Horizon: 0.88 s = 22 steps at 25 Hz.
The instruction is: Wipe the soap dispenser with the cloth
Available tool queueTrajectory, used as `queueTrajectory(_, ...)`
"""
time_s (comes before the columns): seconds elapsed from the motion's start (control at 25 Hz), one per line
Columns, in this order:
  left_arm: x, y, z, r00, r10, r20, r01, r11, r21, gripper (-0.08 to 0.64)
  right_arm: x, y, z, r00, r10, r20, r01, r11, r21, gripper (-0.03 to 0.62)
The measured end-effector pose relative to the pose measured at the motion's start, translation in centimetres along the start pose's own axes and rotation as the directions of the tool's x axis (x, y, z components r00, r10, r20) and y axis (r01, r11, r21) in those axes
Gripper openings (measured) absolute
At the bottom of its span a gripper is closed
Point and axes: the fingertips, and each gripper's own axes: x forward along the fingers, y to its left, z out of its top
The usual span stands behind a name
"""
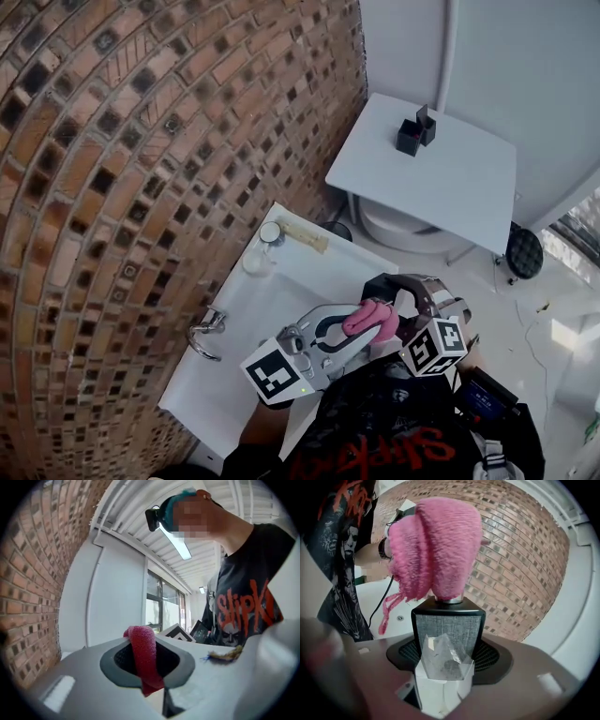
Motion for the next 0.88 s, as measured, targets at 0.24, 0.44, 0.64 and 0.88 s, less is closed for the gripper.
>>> queueTrajectory(0.24,1.2,2.5,0.0,0.984,0.169,-0.049,-0.156,0.968,0.198,0.046,0.7,-0.2,-0.7,0.999,0.008,-0.042,-0.008,1.000,0.009,0.301)
queueTrajectory(0.44,0.7,6.3,-1.6,0.930,0.351,-0.113,-0.319,0.919,0.232,0.046,0.6,-0.2,-0.6,0.999,0.002,-0.035,-0.003,1.000,-0.018,0.299)
queueTrajectory(0.64,-0.5,7.1,-3.6,0.952,0.280,-0.122,-0.285,0.958,-0.029,0.046,0.4,0.8,-0.5,1.000,0.030,0.004,-0.030,0.999,-0.029,0.299)
queueTrajectory(0.88,-4.0,7.8,-2.1,0.939,0.343,-0.015,-0.343,0.932,-0.114,0.046,1.1,1.5,1.8,0.992,0.092,0.090,-0.091,0.996,-0.014,0.299)
